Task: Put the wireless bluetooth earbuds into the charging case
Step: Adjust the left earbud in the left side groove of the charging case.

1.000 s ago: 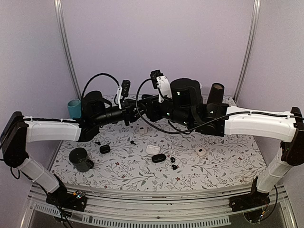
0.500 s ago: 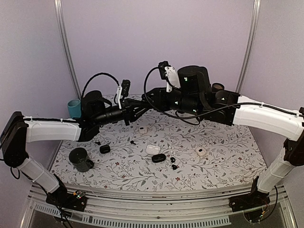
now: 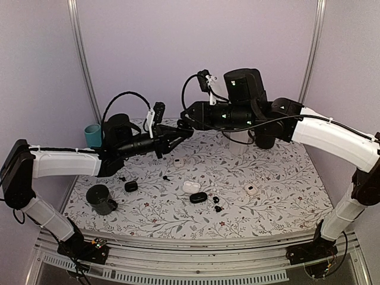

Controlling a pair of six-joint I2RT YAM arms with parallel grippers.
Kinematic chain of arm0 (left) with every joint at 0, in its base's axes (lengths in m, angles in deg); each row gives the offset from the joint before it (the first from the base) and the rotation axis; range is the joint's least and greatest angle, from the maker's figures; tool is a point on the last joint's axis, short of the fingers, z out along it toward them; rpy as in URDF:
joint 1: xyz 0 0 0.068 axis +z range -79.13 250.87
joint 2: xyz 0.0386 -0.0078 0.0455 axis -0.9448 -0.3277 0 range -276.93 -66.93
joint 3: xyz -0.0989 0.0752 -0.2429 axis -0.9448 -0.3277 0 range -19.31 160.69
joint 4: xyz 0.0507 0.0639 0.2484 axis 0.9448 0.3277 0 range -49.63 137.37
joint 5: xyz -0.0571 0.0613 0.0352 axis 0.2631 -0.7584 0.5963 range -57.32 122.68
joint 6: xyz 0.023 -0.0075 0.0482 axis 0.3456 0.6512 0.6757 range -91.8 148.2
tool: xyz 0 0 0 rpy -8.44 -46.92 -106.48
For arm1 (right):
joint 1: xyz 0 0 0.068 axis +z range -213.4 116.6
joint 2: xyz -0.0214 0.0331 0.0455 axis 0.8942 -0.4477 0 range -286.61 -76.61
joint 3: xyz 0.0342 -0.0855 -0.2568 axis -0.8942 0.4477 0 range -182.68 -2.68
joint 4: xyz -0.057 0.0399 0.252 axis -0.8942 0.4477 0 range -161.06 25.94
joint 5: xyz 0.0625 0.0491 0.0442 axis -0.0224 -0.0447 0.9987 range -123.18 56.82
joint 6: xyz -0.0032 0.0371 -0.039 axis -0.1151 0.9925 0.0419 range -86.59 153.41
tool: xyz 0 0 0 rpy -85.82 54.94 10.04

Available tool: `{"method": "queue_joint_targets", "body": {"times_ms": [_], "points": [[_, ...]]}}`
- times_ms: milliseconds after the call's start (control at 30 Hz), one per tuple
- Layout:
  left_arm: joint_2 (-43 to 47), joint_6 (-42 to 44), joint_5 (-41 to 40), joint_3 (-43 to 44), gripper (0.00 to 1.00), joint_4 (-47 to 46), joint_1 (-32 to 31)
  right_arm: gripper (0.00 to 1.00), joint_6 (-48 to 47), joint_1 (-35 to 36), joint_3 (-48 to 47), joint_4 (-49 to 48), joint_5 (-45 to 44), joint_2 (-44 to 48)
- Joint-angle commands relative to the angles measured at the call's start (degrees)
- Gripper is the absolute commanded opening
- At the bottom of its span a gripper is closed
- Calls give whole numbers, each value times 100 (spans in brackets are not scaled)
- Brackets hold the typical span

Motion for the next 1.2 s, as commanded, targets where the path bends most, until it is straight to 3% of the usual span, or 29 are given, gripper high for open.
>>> {"method": "queue_joint_targets", "body": {"times_ms": [0,67,267,567,800,1167], "points": [[184,229,-112,189,0,112,-61,30,-185,21,-232,516,3,-252],[196,242,-93,190,0,116,-71,34,-221,23,-339,774,-337,-340],[227,261,-51,181,0,139,-93,62,-287,-2,-387,941,-647,-374],[242,285,8,187,0,172,-128,83,-122,-167,-334,798,-167,-475],[233,329,121,207,0,183,-162,88,36,-271,-352,737,-80,-555],[247,357,135,190,0,201,-180,88,158,-376,-225,608,-2,-530]]}}
